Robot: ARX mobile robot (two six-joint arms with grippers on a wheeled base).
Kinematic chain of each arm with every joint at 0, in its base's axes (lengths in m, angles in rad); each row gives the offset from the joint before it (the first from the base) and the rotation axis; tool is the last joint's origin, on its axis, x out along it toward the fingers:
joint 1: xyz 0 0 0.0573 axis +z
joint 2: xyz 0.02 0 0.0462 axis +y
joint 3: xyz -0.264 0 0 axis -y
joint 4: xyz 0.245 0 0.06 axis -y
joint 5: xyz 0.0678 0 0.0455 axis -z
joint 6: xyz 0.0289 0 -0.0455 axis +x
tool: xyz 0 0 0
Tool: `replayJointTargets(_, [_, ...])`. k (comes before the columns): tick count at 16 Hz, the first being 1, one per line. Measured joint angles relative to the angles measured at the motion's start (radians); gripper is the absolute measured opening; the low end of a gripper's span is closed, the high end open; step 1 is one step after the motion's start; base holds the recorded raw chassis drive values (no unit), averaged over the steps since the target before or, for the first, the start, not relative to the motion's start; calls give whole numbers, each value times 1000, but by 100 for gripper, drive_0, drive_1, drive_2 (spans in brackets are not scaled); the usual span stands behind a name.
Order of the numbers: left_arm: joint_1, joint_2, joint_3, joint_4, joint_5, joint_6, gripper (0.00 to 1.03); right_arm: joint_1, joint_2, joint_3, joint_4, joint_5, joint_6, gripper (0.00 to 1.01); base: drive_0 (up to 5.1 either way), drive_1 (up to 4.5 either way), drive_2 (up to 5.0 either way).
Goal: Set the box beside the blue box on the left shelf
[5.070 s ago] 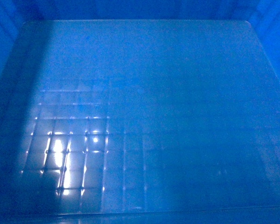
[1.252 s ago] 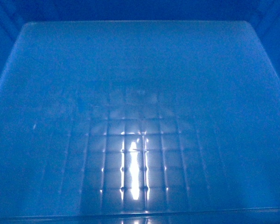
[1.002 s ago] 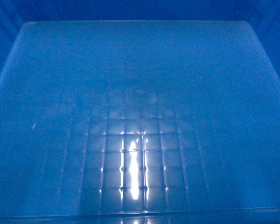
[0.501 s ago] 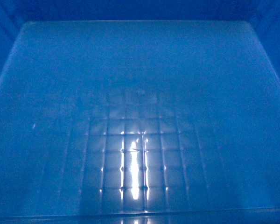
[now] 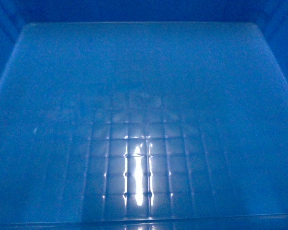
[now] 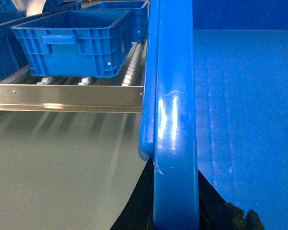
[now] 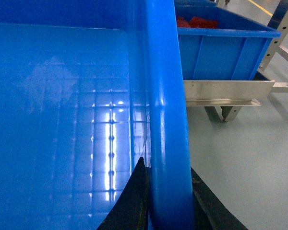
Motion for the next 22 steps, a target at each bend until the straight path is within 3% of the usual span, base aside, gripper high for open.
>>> replayJointTargets(12, [0,1,-2,1,2,-1,9,0,0,0,1,0,0,12,0,0,0])
replayJointTargets(22, [0,0,-2,1,1,-1,9,0,-4,0,0,0,0,12,0,422,-421])
